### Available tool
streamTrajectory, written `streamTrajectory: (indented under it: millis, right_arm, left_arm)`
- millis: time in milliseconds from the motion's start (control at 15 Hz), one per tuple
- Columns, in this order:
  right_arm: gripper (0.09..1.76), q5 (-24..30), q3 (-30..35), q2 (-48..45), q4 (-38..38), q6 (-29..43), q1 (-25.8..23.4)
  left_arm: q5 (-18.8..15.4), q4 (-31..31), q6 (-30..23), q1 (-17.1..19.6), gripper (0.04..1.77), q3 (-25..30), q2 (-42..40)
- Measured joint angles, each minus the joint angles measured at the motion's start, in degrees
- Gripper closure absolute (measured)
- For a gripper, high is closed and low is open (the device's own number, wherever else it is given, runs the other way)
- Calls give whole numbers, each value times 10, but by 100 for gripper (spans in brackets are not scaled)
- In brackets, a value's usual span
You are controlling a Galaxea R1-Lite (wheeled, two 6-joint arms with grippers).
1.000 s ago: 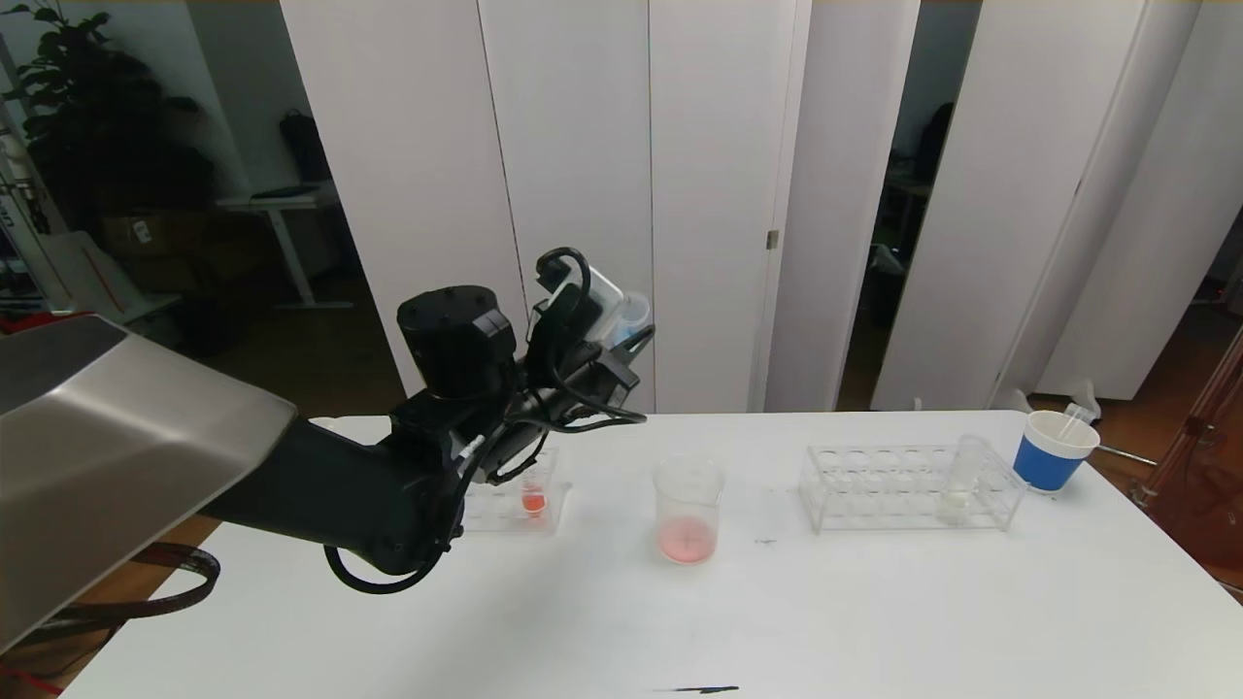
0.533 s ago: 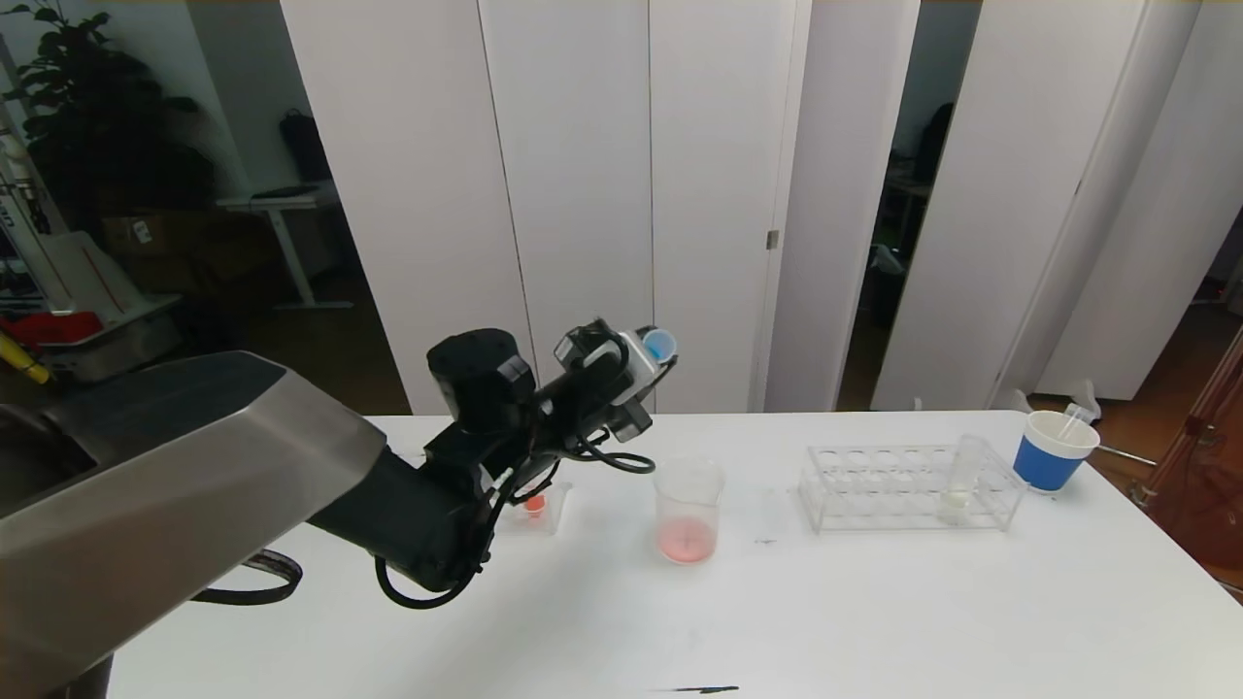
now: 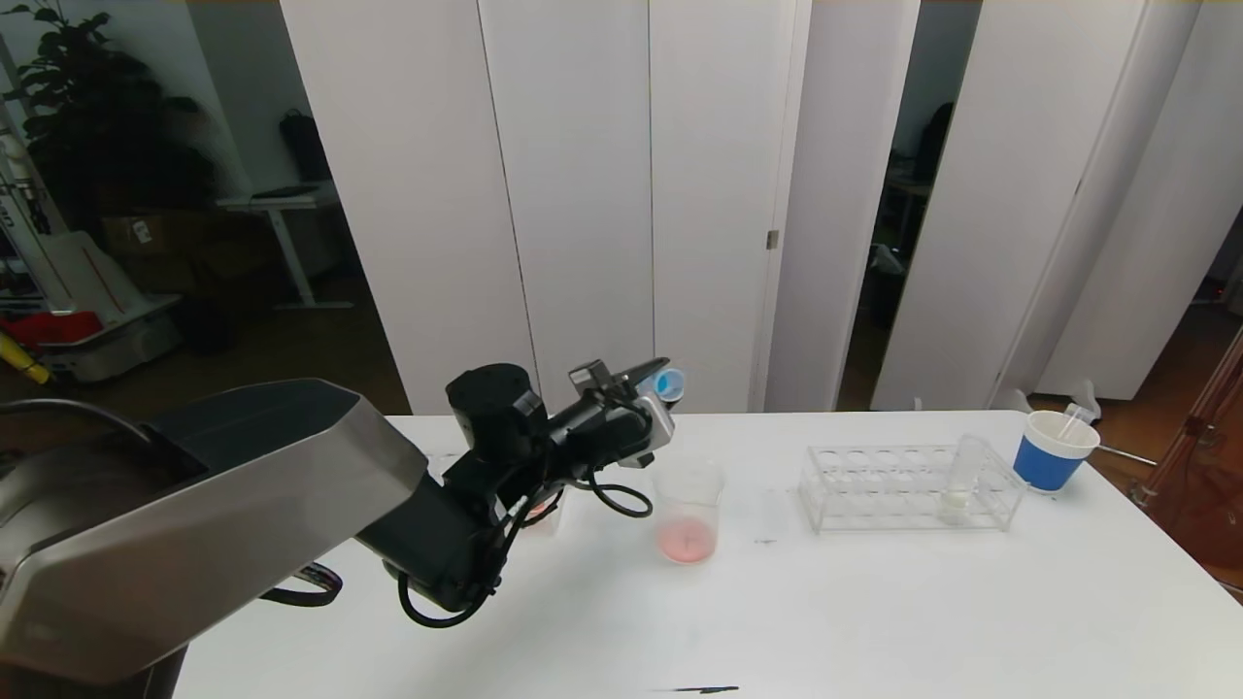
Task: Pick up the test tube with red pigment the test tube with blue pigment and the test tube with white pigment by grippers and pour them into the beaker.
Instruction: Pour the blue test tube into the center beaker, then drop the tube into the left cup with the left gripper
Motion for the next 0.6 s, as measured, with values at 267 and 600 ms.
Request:
streamTrajectory:
  millis: [267,600]
  right_arm:
    - [10,0,0,0,0,0,0]
    - [10,0,0,0,0,0,0]
  left_arm:
    - [-8,-23,60,7,125,0,24]
    - [-46,-49,96,20,125,-2,39]
